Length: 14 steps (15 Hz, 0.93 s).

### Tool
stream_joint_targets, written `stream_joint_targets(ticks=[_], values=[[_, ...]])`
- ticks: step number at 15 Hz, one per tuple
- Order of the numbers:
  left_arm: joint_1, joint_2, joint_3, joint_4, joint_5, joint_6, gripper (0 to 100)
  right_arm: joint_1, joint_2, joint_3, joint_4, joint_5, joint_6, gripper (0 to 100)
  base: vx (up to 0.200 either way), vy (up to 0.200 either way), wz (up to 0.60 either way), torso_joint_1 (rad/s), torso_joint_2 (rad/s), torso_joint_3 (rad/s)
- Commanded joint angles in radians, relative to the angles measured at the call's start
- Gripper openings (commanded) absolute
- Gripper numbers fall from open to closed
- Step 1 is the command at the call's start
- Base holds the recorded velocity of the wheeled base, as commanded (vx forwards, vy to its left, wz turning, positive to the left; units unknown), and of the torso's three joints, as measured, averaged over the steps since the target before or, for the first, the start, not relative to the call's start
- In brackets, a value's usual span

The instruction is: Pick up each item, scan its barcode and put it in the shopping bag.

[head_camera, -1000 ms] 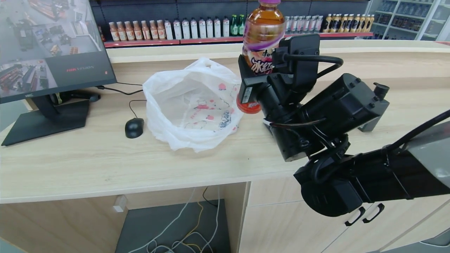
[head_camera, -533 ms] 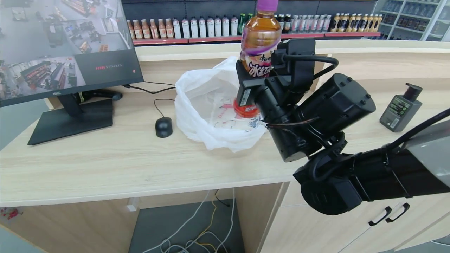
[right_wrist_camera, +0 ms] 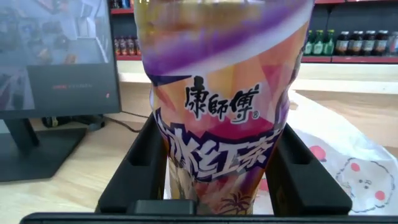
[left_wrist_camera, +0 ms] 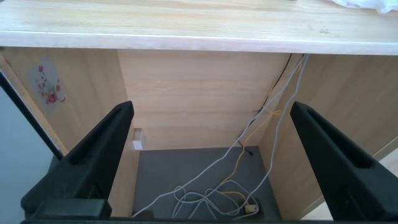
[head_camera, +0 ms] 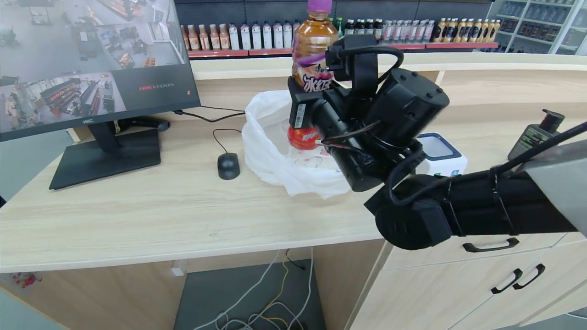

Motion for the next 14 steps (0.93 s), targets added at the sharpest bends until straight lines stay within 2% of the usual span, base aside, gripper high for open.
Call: stream_joint_targets(ticks=[1, 7, 14], values=[[0.0, 0.0, 0.0, 0.0, 0.0, 0.0, 100, -0.028, 0.066, -0.131, 0.076, -0.001, 0.026, 0, 0.0, 0.0, 0.0, 0.0, 0.0, 0.0], [0.0, 0.0, 0.0, 0.0, 0.0, -0.002, 100, -0.057, 0.171, -0.362, 0.256, 0.012, 0.088, 0, 0.0, 0.0, 0.0, 0.0, 0.0, 0.0], [0.0, 0.0, 0.0, 0.0, 0.0, -0.002, 100, -0.1, 0.233, -0.488, 0.398, 0.081, 0.071, 0, 0.0, 0.0, 0.0, 0.0, 0.0, 0.0]])
